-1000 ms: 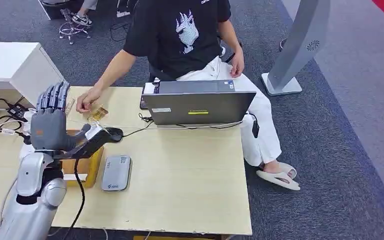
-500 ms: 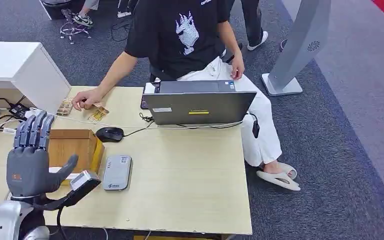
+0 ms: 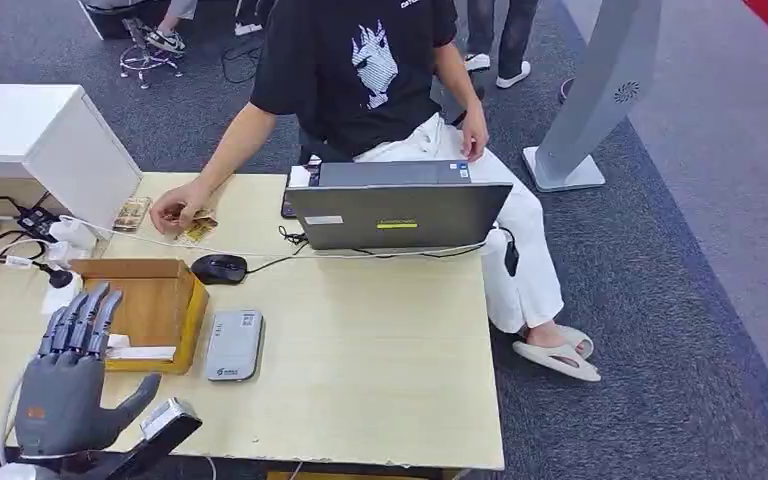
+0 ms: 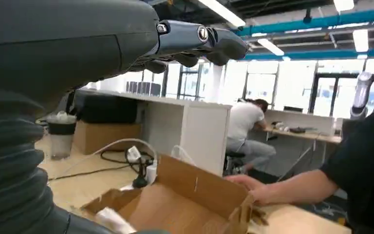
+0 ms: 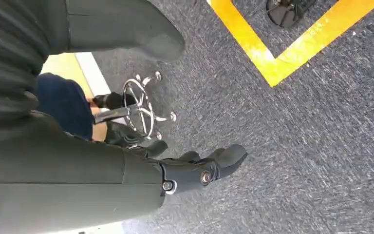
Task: Pass the card to the sensor for recognition and then transmit it.
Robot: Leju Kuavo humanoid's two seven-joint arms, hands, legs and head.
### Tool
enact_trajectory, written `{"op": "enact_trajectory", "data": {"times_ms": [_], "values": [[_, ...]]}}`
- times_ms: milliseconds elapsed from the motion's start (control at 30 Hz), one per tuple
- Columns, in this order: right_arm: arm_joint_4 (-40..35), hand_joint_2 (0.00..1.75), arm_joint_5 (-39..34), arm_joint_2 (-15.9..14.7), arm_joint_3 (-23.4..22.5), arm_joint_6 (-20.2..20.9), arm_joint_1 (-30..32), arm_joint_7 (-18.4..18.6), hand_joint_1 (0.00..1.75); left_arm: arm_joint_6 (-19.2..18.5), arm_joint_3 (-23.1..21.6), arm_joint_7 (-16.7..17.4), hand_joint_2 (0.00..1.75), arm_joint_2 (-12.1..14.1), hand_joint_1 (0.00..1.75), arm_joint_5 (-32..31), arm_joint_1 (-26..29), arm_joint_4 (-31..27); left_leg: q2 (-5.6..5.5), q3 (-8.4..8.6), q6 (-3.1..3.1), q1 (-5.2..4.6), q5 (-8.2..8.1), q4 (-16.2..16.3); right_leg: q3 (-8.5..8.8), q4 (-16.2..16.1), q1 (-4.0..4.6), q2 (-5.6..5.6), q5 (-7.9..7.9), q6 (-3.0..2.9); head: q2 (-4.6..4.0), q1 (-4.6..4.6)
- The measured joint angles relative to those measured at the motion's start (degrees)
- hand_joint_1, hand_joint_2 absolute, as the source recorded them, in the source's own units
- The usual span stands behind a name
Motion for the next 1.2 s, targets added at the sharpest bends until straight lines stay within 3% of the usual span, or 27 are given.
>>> {"op": "enact_trajectory", "data": {"times_ms": [233,500,633,767,933,1200], "values": [[-0.07,1.75,-0.02,0.28,-0.85,-0.04,0.04,-0.04,0.00,-0.59,1.55,0.30,1.75,0.46,0.00,1.05,3.22,-1.25,-0.05,-0.01,0.00,0.00,0.00,0.00,0.04,0.00,0.00,-0.07,0.00,0.00,0.00,0.02],[-0.15,1.75,0.98,0.48,-2.07,0.00,0.05,0.00,0.00,-4.80,6.26,2.49,1.75,-0.06,0.00,-0.13,6.43,-1.90,-0.06,0.00,0.00,0.00,0.00,0.00,0.04,0.00,0.00,-0.08,-0.01,0.00,0.00,0.02],[-0.28,1.75,2.25,0.66,-2.53,0.15,0.07,0.18,0.00,-9.16,10.74,1.86,1.75,-1.09,0.00,0.57,7.00,-1.77,-0.05,0.00,0.00,0.01,0.00,0.00,0.03,0.00,0.01,-0.07,-0.01,-0.01,0.00,0.00],[-0.48,1.75,3.54,0.66,-3.10,0.57,0.06,0.50,0.00,-12.22,16.36,-0.96,1.75,-3.08,0.00,1.49,6.31,-0.33,-0.06,0.01,0.00,0.01,0.00,0.00,0.04,0.00,0.01,-0.07,-0.01,-0.01,0.00,0.04],[-0.52,1.75,3.74,0.66,-3.39,0.90,0.04,0.50,0.00,-12.57,20.39,-1.77,1.75,-4.39,0.00,1.69,5.89,0.94,-0.07,0.01,0.00,0.01,0.01,0.00,0.05,0.00,0.00,-0.09,-0.01,-0.01,0.00,0.04],[-0.55,1.75,4.13,0.66,-3.52,0.90,0.04,0.50,0.00,-13.75,22.47,-1.79,1.75,-5.72,0.00,1.05,5.40,2.14,-0.07,0.01,0.00,0.01,0.01,0.00,0.05,0.00,0.00,-0.09,-0.01,-0.01,0.00,0.00]]}}
